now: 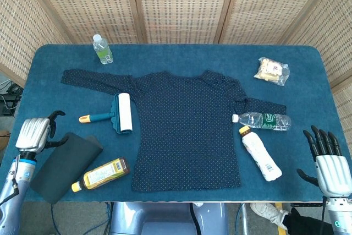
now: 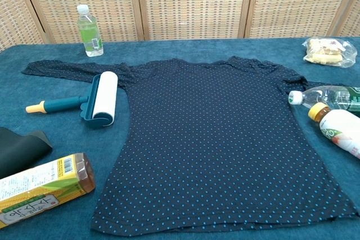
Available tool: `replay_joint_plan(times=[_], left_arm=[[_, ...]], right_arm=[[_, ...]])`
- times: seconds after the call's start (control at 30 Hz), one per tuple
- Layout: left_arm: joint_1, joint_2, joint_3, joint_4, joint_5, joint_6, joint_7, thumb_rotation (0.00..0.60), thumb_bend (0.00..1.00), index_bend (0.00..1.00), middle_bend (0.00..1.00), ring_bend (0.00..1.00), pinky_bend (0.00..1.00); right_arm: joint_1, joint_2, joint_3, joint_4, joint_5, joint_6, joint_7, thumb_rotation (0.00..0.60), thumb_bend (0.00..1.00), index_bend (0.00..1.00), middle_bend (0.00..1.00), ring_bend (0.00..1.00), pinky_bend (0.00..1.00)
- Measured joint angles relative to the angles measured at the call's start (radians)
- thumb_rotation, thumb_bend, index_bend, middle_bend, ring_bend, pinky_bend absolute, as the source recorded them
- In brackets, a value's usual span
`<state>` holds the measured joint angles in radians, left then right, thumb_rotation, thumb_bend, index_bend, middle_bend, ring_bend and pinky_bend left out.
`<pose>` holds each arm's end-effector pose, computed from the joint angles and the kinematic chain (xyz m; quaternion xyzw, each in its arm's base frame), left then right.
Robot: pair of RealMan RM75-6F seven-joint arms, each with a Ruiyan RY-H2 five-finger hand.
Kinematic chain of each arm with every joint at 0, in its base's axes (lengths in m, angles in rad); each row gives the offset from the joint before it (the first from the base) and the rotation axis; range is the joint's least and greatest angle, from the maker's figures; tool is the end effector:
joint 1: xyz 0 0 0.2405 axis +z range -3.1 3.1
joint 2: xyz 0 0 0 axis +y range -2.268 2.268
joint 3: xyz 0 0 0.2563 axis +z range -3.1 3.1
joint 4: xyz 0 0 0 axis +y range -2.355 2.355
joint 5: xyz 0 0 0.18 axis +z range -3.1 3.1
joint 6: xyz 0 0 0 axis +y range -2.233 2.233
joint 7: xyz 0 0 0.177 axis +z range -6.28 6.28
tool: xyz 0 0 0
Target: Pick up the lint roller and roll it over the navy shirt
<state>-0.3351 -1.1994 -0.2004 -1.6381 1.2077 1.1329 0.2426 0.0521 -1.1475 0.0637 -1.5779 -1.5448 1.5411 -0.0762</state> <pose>-0.2718 0.3046 0.1398 -0.6331 -0.4132 -0.3314 0.5646 -0.2978 -0.2041 0.1888 0.6013 -0.3432 0.3840 0.6109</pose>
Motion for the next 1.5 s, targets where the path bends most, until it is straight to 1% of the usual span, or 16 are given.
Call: replay_joint_plan(times=[0.07, 0.23, 0.33, 0.5, 0.63, 0.73, 0.83, 1.03, 1.5], left_arm=[[-0.041, 0.002, -0.016, 0.017, -0.041, -0.063, 0.007, 0.600, 0.33, 0.38, 0.81, 0.67, 0.69], [-0.147, 0.000, -0.044, 0.074, -0.147, -0.205, 0.050, 0.600, 0.32, 0.39, 0.81, 0.67, 0.69], [-0.202, -0.016, -0.051, 0.126, -0.203, -0.266, 0.082, 0.600, 0.31, 0.39, 0.81, 0.67, 0.69], [-0.273, -0.064, -0.052, 0.218, -0.272, -0.330, 0.135, 0.600, 0.31, 0.41, 0.81, 0.67, 0.69], [-0.330, -0.117, -0.041, 0.299, -0.335, -0.376, 0.182, 0.600, 0.31, 0.43, 0.81, 0.67, 0.69], [-0.361, -0.159, -0.027, 0.345, -0.369, -0.394, 0.212, 0.600, 0.31, 0.41, 0.81, 0.67, 0.69], [-0.382, -0.194, -0.015, 0.382, -0.390, -0.403, 0.225, 0.600, 0.29, 0.40, 0.81, 0.67, 0.69], [-0.418, -0.255, 0.008, 0.443, -0.420, -0.412, 0.249, 0.600, 0.27, 0.40, 0.81, 0.67, 0.69], [-0.458, -0.322, 0.043, 0.505, -0.455, -0.414, 0.275, 0.600, 0.27, 0.41, 0.81, 0.67, 0.69]], right_arm=[[0.001, -0.002, 0.002, 0.005, 0.005, -0.003, 0.002, 0.600, 0.09, 0.00, 0.00, 0.00, 0.00], [0.003, -0.006, 0.006, 0.017, 0.017, -0.010, 0.004, 0.600, 0.09, 0.00, 0.00, 0.00, 0.00], [0.005, -0.011, 0.008, 0.027, 0.026, -0.017, 0.006, 0.600, 0.09, 0.00, 0.00, 0.00, 0.00], [0.007, -0.015, 0.012, 0.038, 0.037, -0.024, 0.009, 0.600, 0.09, 0.00, 0.00, 0.00, 0.00], [0.008, -0.018, 0.017, 0.049, 0.049, -0.027, 0.011, 0.600, 0.09, 0.00, 0.00, 0.00, 0.00], [0.008, -0.019, 0.022, 0.054, 0.056, -0.027, 0.016, 0.600, 0.09, 0.00, 0.00, 0.00, 0.00], [0.008, -0.020, 0.024, 0.058, 0.058, -0.024, 0.020, 0.600, 0.09, 0.00, 0.00, 0.00, 0.00], [0.009, -0.024, 0.023, 0.064, 0.057, -0.028, 0.023, 0.600, 0.09, 0.00, 0.00, 0.00, 0.00], [0.006, -0.021, 0.030, 0.068, 0.054, -0.010, 0.043, 0.600, 0.09, 0.00, 0.00, 0.00, 0.00]])
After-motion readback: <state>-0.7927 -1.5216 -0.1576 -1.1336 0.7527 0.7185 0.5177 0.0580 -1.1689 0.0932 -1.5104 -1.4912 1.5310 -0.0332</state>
